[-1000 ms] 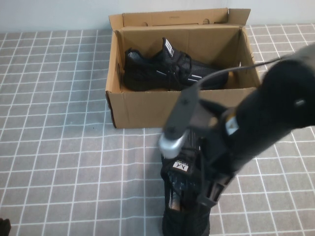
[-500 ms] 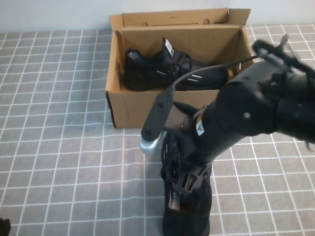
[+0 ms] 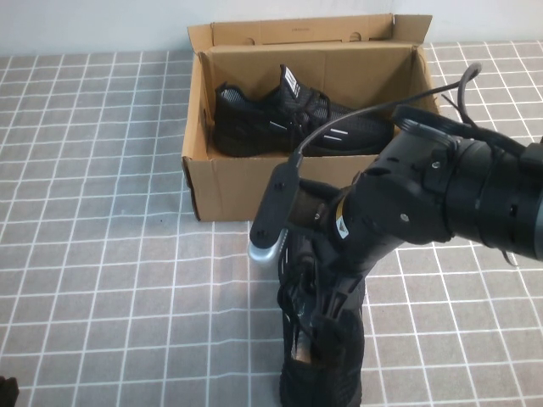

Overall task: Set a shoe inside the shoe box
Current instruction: Pick up the shoe from the table, then hand over the shoe

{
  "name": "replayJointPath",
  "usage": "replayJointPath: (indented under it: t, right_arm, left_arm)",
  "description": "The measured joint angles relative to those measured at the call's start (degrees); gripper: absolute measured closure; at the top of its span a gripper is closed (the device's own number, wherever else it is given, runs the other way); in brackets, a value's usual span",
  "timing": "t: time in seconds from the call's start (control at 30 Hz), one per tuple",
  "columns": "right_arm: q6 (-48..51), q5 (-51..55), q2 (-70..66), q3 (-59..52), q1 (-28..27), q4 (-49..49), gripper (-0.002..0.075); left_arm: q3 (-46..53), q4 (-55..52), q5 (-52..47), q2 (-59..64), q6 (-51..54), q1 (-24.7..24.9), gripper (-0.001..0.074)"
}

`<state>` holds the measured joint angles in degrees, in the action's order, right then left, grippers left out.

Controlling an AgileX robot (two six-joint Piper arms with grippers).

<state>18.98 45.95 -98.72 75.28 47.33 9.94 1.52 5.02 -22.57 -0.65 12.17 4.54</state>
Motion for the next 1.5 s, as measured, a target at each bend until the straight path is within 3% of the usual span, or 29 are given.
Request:
replayJointPath:
  t: [0.2, 0.37, 0.47, 0.93, 1.5]
  right_arm:
    - [-0.06, -0.22, -1.03, 0.00, 0.00, -0.62, 0.0372]
    - [-0.30, 0.14, -1.03, 0.00, 0.00, -1.17, 0.0638]
    - [-1.49, 1.11, -0.86, 0.00, 0.00, -1.44, 0.0710]
    - [-3.10, 15.18, 17.99, 6.46, 0.00, -3.64, 0.0731]
    - [4.07, 14.07, 20.88, 13.97, 0.00, -3.68, 0.0731]
  left_arm:
    - [0.00, 0.00, 0.00, 0.00, 0.00, 0.00, 0.0736]
    - [0.00, 0.00, 0.00, 0.00, 0.00, 0.00, 0.0736]
    - [0.00, 0.00, 0.00, 0.00, 0.00, 0.00, 0.0736]
    - [0.00, 0.00, 0.00, 0.00, 0.00, 0.00, 0.0736]
    - [0.00, 0.00, 0.00, 0.00, 0.00, 0.00, 0.0736]
